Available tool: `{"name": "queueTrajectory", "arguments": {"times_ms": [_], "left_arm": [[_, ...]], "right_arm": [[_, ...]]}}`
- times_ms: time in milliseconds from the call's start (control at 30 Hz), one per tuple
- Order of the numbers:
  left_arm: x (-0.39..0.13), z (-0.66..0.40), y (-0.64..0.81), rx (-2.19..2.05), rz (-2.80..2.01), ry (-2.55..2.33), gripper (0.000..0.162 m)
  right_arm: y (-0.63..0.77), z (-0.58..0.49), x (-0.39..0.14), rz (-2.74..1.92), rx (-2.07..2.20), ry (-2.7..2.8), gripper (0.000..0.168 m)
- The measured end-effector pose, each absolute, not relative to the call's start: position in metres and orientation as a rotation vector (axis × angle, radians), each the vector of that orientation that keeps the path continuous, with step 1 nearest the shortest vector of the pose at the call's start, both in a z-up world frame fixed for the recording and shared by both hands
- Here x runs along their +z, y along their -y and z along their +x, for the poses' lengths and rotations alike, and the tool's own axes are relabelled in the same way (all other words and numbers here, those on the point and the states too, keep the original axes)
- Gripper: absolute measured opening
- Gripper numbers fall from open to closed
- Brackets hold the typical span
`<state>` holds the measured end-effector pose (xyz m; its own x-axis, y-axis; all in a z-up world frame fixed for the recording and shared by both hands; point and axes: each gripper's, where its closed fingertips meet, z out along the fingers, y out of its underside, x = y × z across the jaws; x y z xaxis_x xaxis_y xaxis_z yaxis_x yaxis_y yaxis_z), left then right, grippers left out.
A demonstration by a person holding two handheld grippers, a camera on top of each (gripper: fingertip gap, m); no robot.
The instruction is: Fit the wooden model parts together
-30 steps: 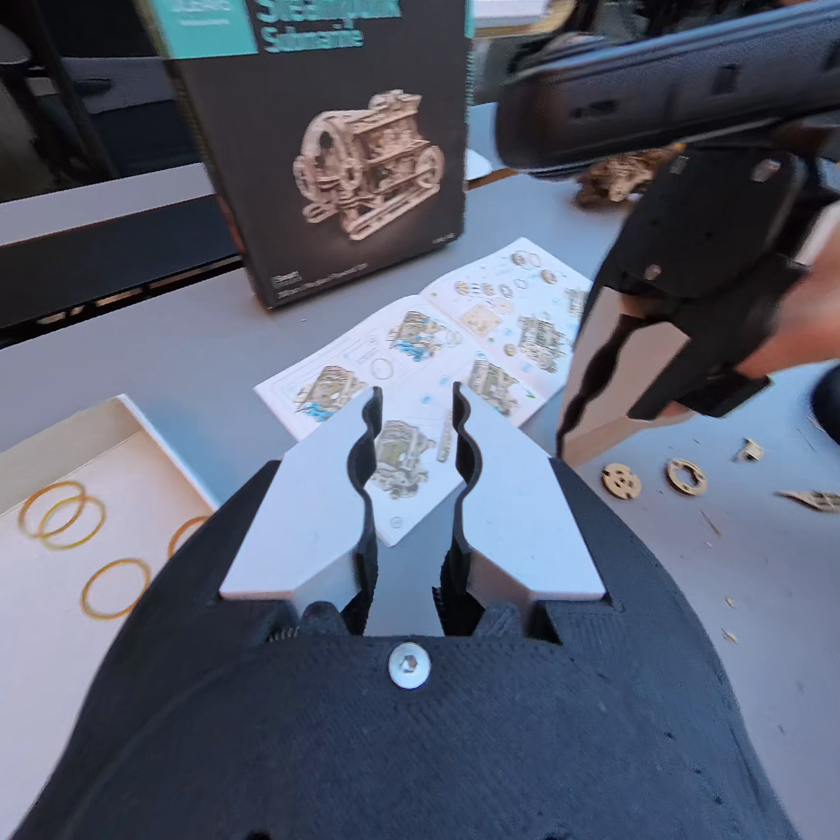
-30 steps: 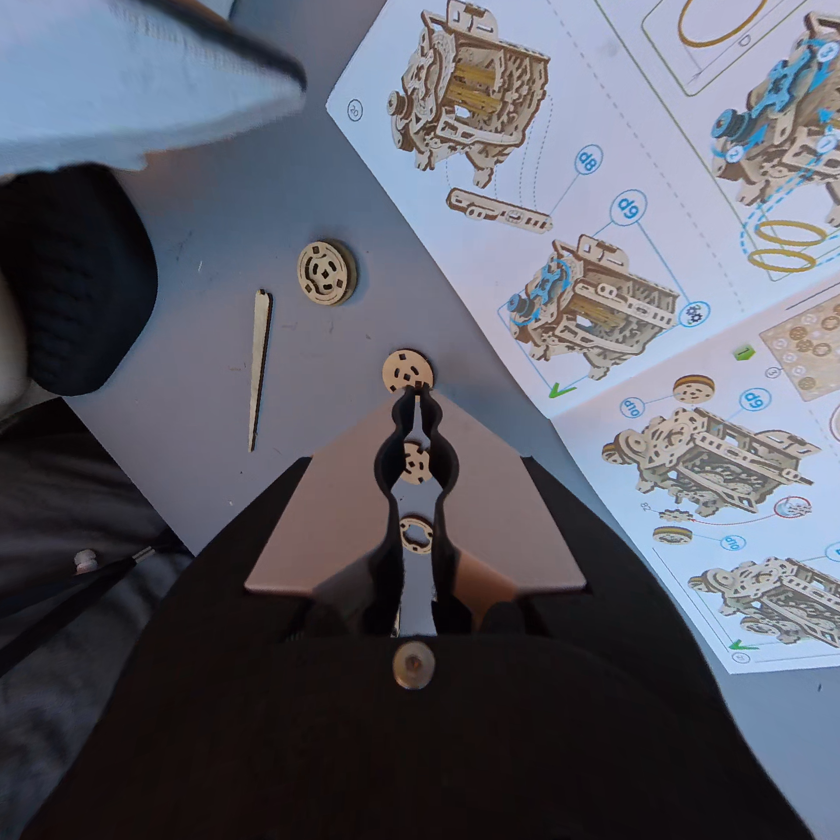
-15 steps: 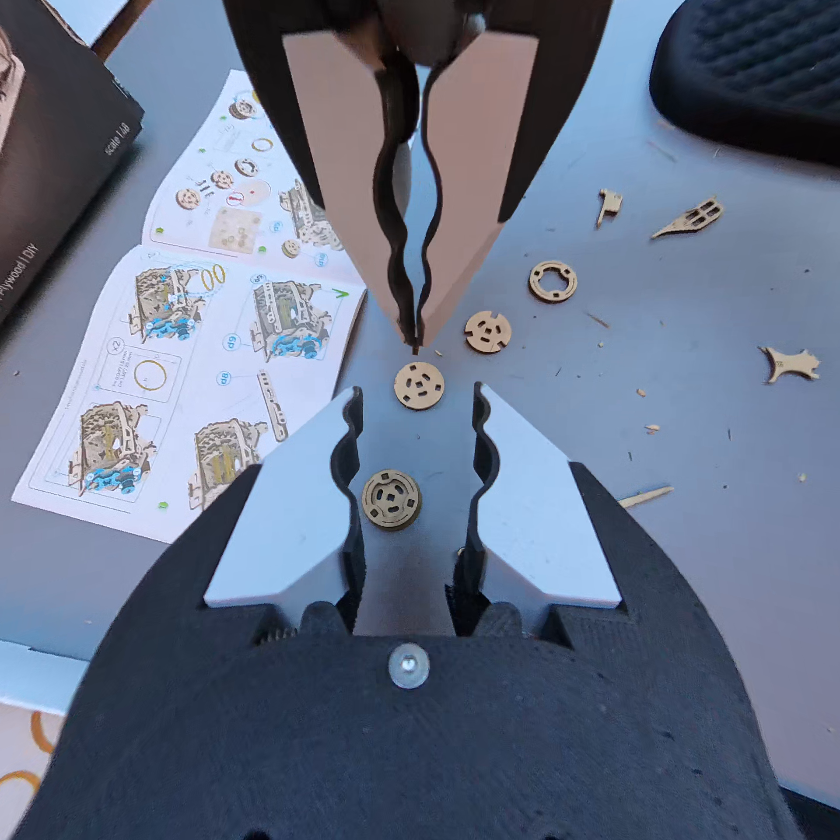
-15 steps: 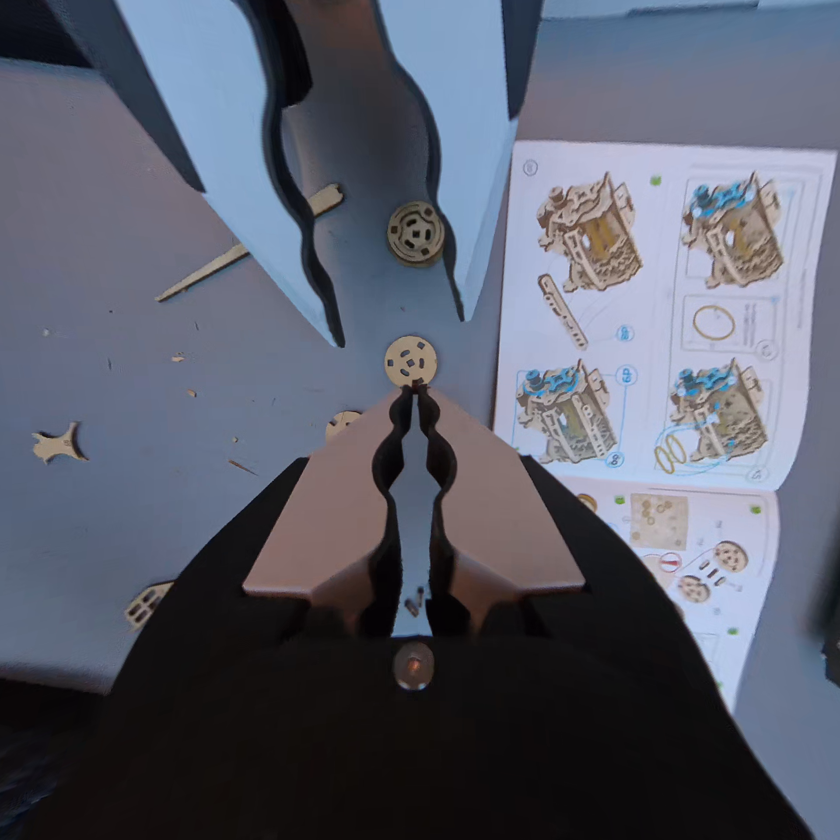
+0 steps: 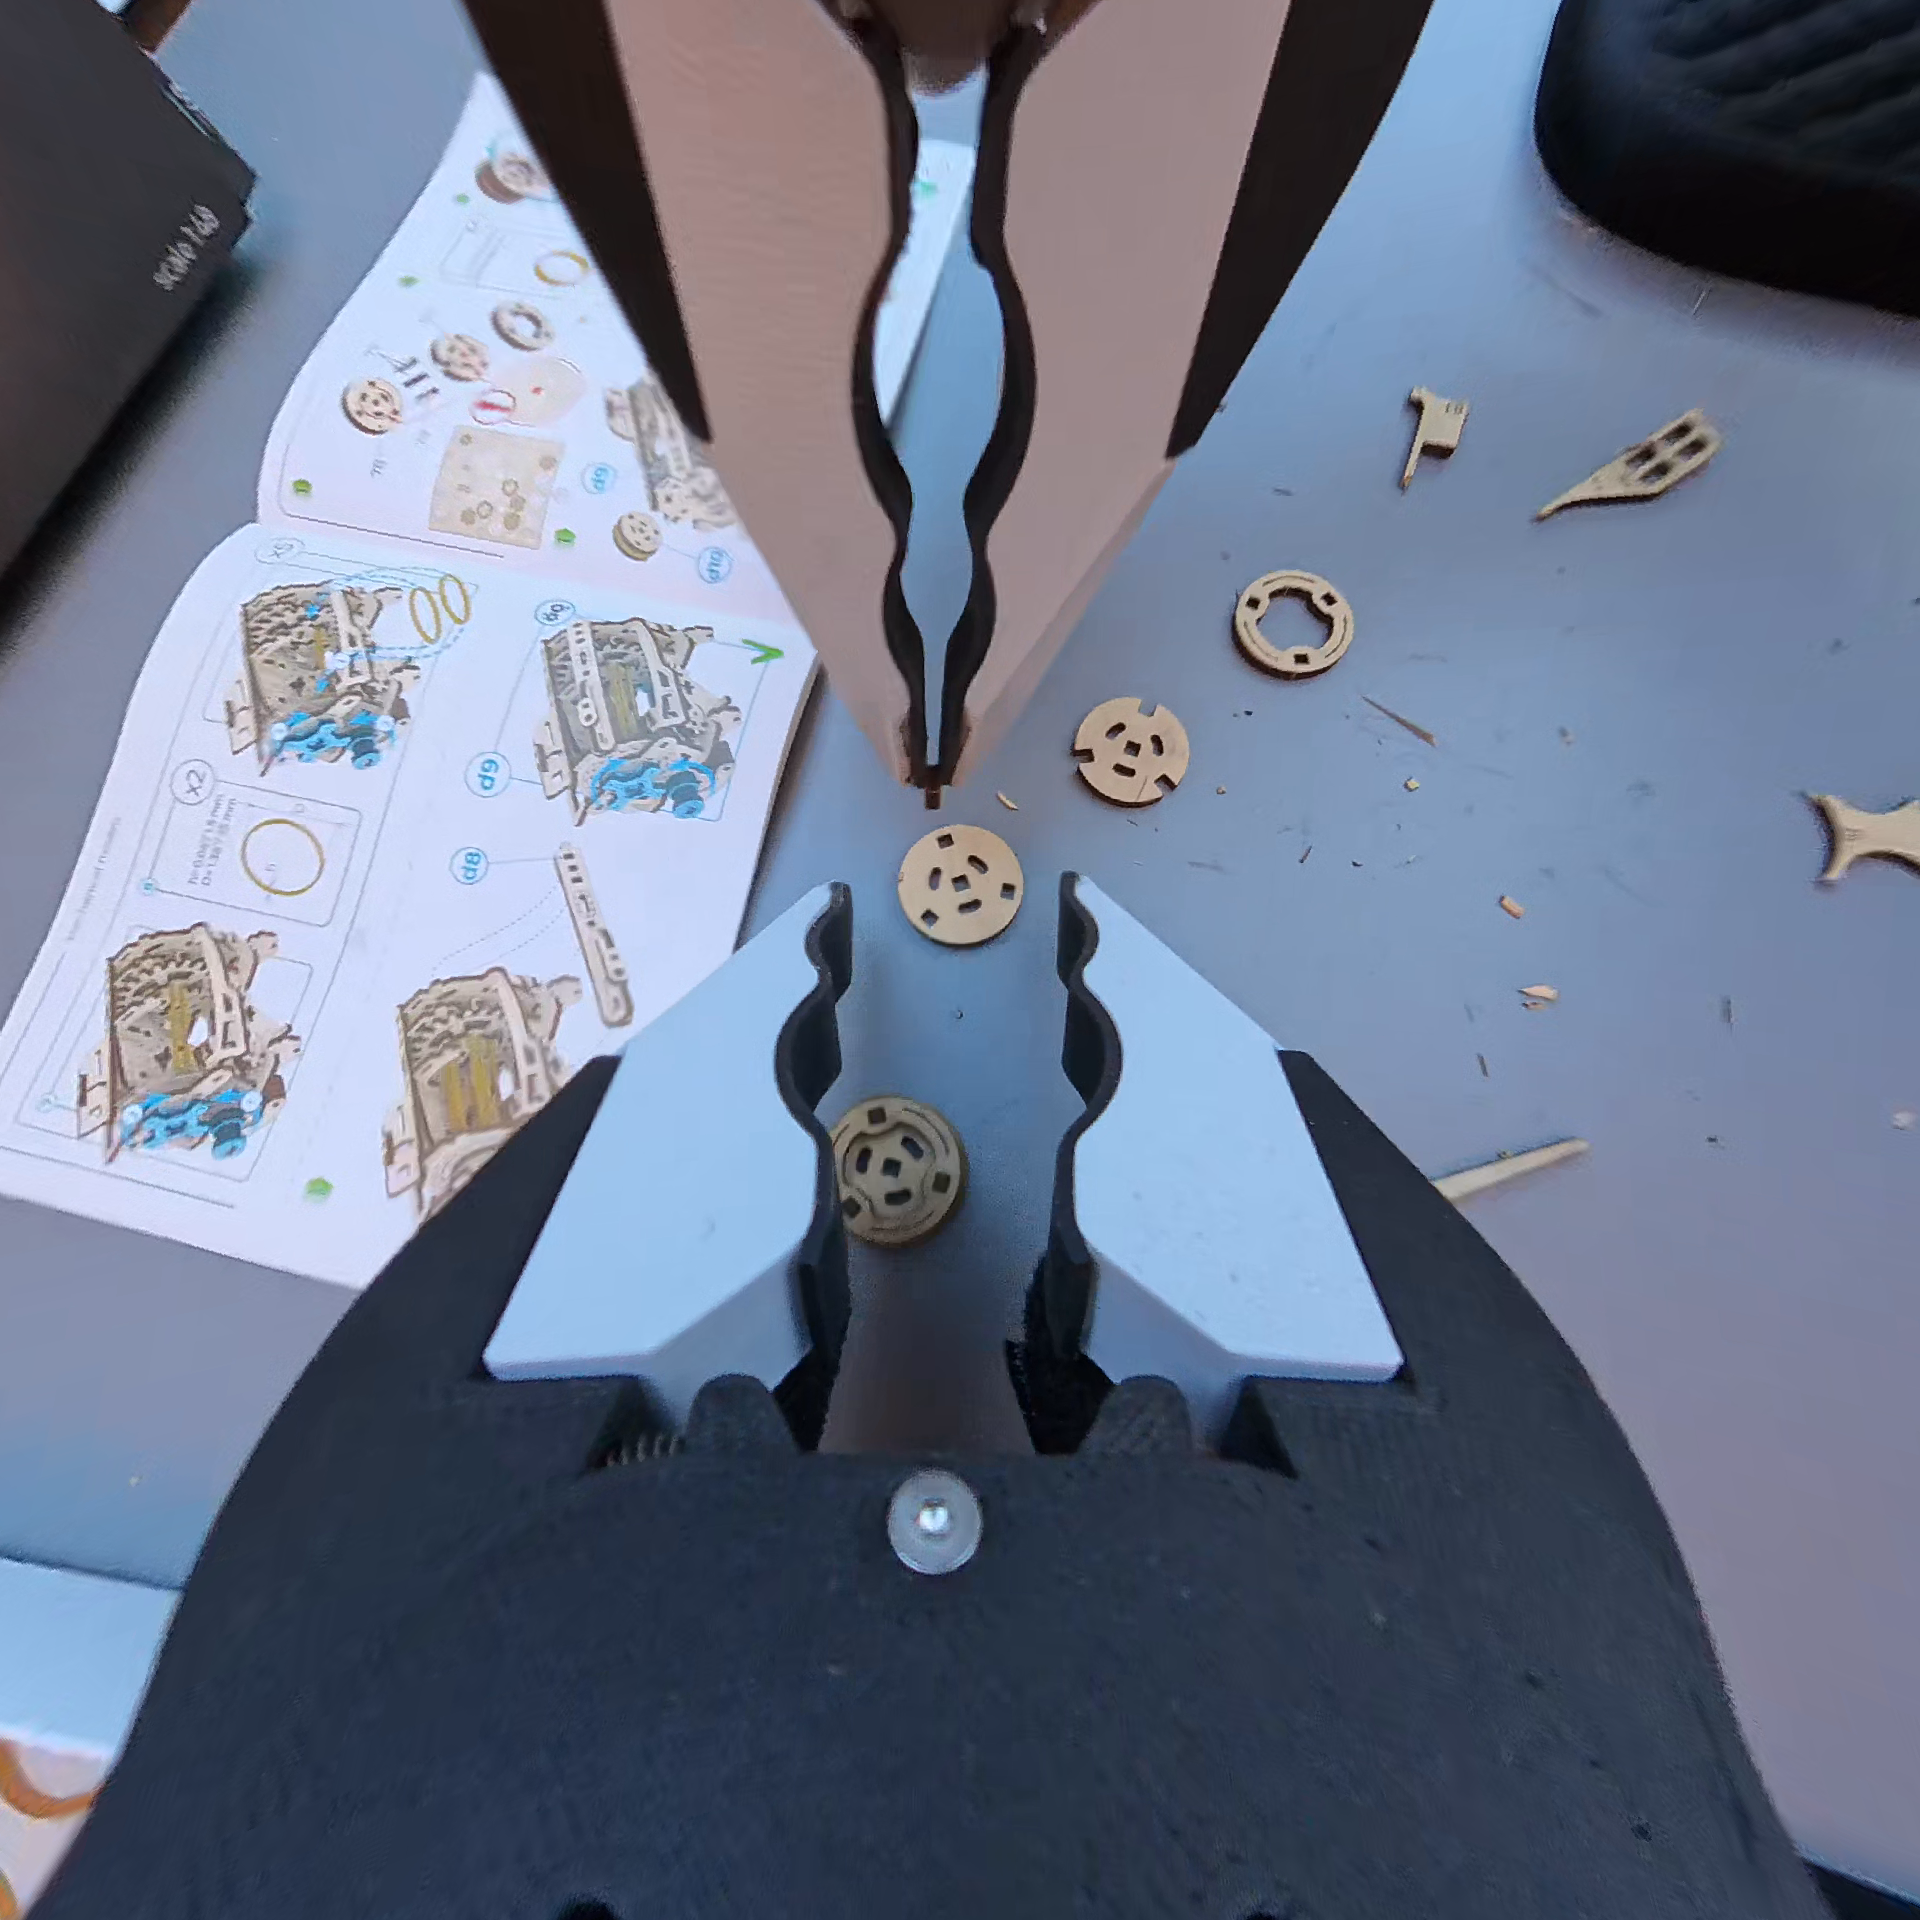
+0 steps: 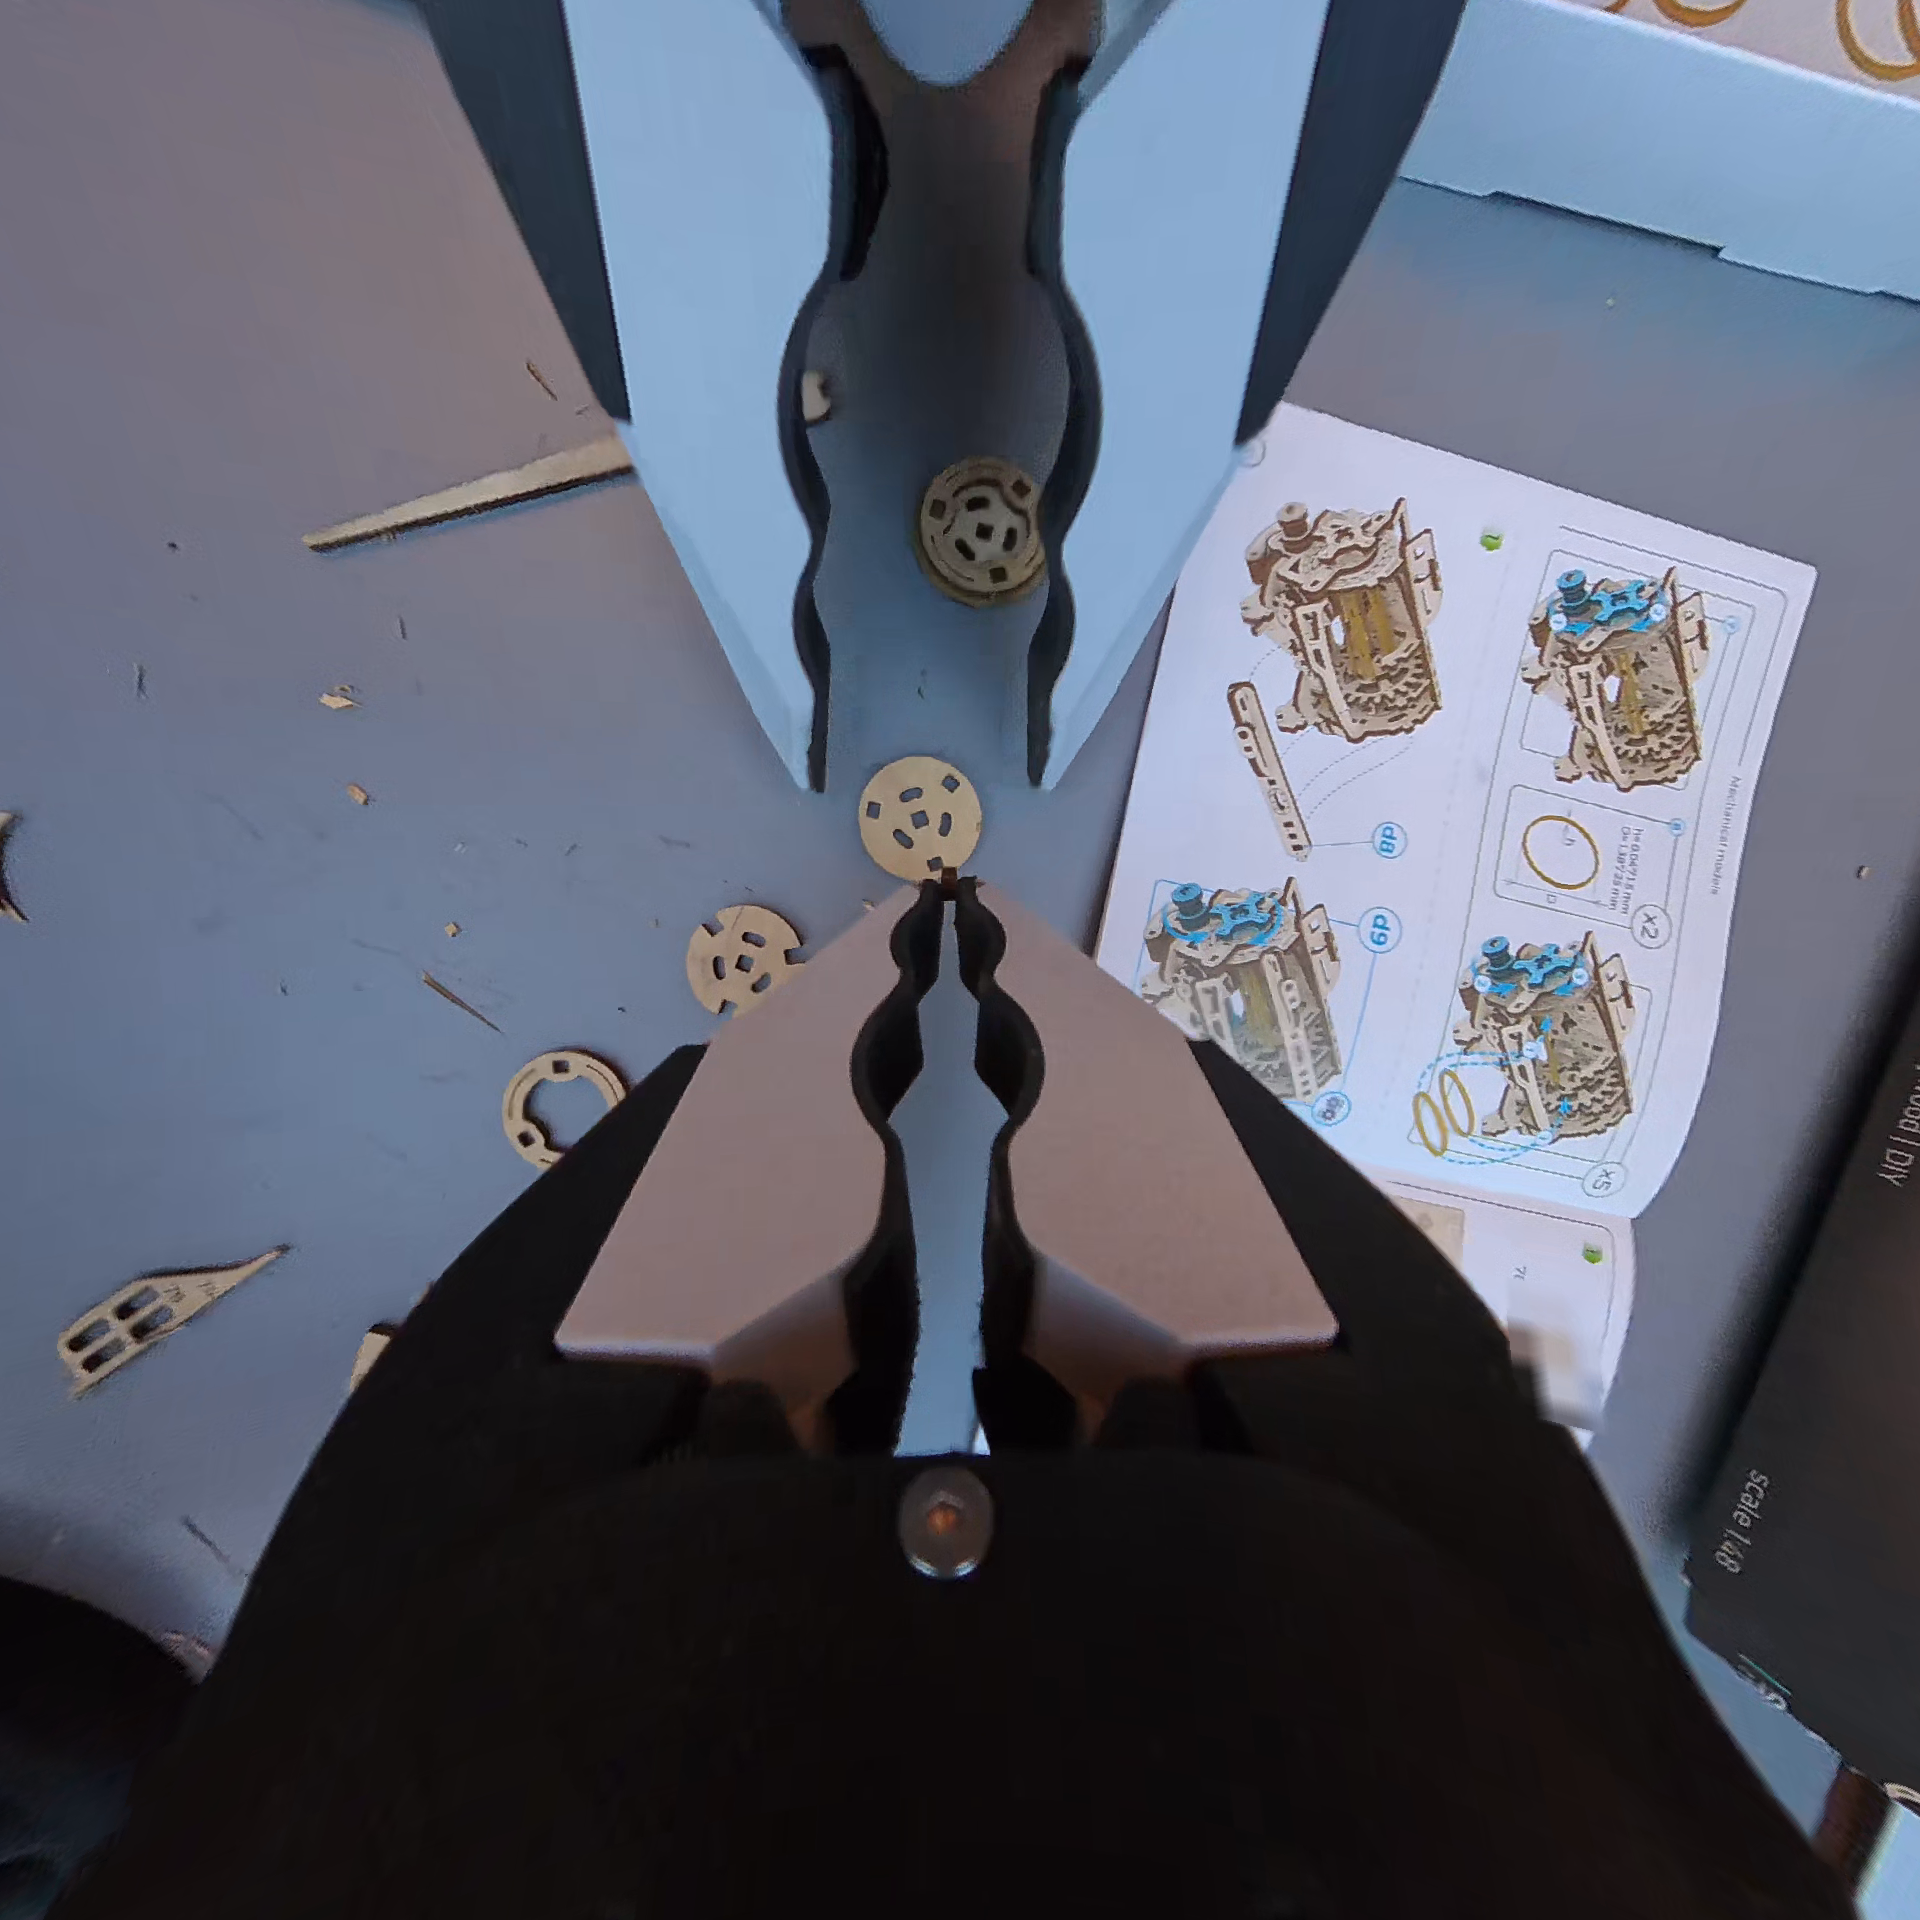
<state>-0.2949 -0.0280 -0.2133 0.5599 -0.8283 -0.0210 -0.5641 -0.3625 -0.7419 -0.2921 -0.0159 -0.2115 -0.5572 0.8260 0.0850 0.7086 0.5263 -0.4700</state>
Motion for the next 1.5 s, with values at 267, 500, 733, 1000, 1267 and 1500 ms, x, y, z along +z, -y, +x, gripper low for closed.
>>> {"name": "queueTrajectory", "arguments": {"times_ms": [267, 500, 733, 1000, 1267, 1500], "left_arm": [[-0.125, -0.351, 0.023, -0.777, -1.834, -0.699, 0.035], [-0.162, -0.322, 0.033, -0.719, -1.905, -0.937, 0.037], [-0.199, -0.299, 0.034, -0.551, -1.981, -1.121, 0.040], [-0.219, -0.292, 0.030, -0.478, -2.032, -1.176, 0.042], [-0.226, -0.287, 0.028, -0.457, -1.991, -1.213, 0.035], [-0.226, -0.286, 0.030, -0.475, -1.987, -1.227, 0.025]], "right_arm": [[0.022, -0.290, -0.196, -1.295, 0.611, 2.523, 0.001], [0.020, -0.288, -0.204, -1.172, 0.425, 2.561, 0.002], [0.022, -0.293, -0.214, -1.067, 0.301, 2.651, 0.002], [0.021, -0.294, -0.218, -0.966, 0.215, 2.707, 0.002], [0.019, -0.292, -0.219, -0.921, 0.220, 2.703, 0.002], [0.019, -0.293, -0.219, -0.877, 0.189, 2.711, 0.002]]}}
